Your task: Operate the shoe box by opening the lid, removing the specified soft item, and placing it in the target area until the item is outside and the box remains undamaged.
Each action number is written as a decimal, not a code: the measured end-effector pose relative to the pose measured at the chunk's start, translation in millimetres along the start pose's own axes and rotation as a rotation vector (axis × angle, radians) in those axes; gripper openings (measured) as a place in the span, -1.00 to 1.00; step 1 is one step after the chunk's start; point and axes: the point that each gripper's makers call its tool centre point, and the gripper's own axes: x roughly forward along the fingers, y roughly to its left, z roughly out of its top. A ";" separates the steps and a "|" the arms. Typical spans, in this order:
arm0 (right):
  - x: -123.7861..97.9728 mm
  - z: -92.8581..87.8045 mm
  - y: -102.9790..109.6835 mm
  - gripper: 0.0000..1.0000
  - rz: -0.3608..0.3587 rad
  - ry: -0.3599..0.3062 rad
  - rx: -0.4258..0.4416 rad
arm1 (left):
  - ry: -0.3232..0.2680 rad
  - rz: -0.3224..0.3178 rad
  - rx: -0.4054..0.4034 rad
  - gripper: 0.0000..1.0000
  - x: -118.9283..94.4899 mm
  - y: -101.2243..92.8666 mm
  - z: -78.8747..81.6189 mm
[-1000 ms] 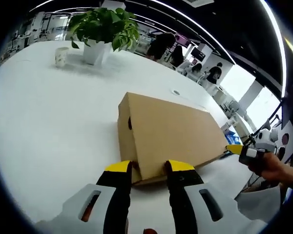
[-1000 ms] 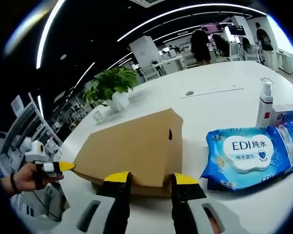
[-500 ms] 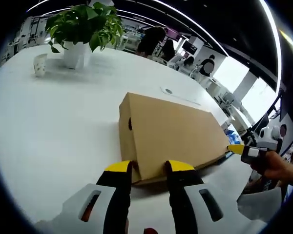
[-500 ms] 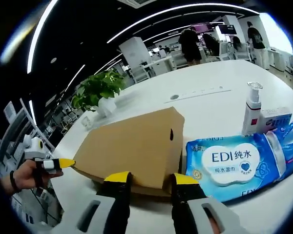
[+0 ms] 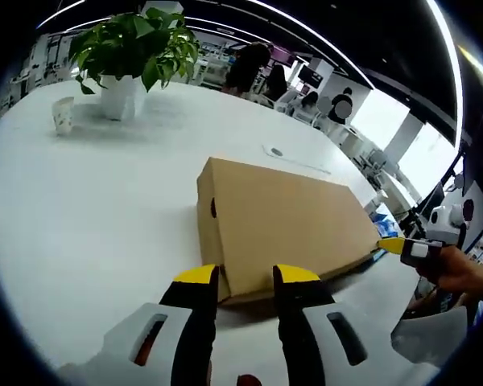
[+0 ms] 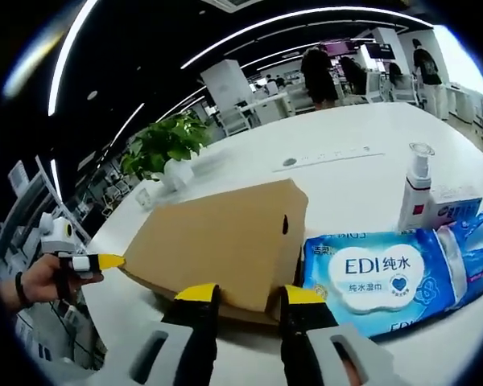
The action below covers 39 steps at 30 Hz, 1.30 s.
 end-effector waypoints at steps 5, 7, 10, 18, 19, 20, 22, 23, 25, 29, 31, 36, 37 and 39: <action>-39.1 -0.9 -22.2 -0.36 -0.017 -0.052 -0.008 | -0.017 -0.002 0.056 -0.38 -16.0 -8.0 -9.1; -57.5 -7.2 -40.1 -0.27 -0.048 -0.052 -0.015 | -0.017 -0.002 0.066 -0.36 -22.0 -12.0 -16.2; -84.7 -14.1 -64.7 -0.16 -0.095 -0.063 -0.022 | -0.019 -0.014 0.070 -0.28 -28.4 -21.4 -24.0; -143.2 -13.3 -109.6 -0.01 -0.174 -0.145 0.017 | -0.005 -0.043 0.121 -0.23 -32.8 -52.0 -44.1; -148.7 -13.5 -113.1 0.03 -0.182 -0.151 0.017 | -0.002 -0.044 0.123 -0.21 -33.1 -54.9 -46.1; -151.7 -13.6 -114.8 0.04 -0.187 -0.155 0.017 | 0.001 -0.044 0.127 -0.20 -33.9 -58.6 -48.5; -158.9 -15.3 -118.6 0.08 -0.200 -0.163 0.014 | 0.000 -0.047 0.126 -0.17 -35.5 -65.2 -50.9; -161.0 -16.0 -119.9 0.10 -0.203 -0.165 0.014 | -0.001 -0.045 0.126 -0.16 -36.0 -67.1 -51.4; -165.6 -19.2 -121.6 0.15 -0.209 -0.171 0.015 | -0.008 -0.039 0.122 -0.13 -37.0 -72.0 -51.9; -172.2 -25.4 -122.2 0.18 -0.203 -0.197 0.043 | -0.006 -0.012 0.137 -0.11 -34.6 -79.5 -57.5; -174.1 -27.9 -124.2 0.19 -0.205 -0.204 0.055 | -0.003 -0.011 0.128 -0.09 -34.4 -83.4 -60.4; -175.7 -32.6 -125.7 0.20 -0.198 -0.207 0.071 | -0.010 0.007 0.124 -0.08 -37.7 -91.6 -64.3; -176.8 -30.6 -125.1 0.20 -0.194 -0.215 0.078 | -0.009 0.017 0.122 -0.07 -38.1 -91.9 -65.6; -177.7 -27.5 -125.0 0.20 -0.192 -0.226 0.076 | -0.010 0.029 0.117 -0.05 -38.9 -92.9 -67.3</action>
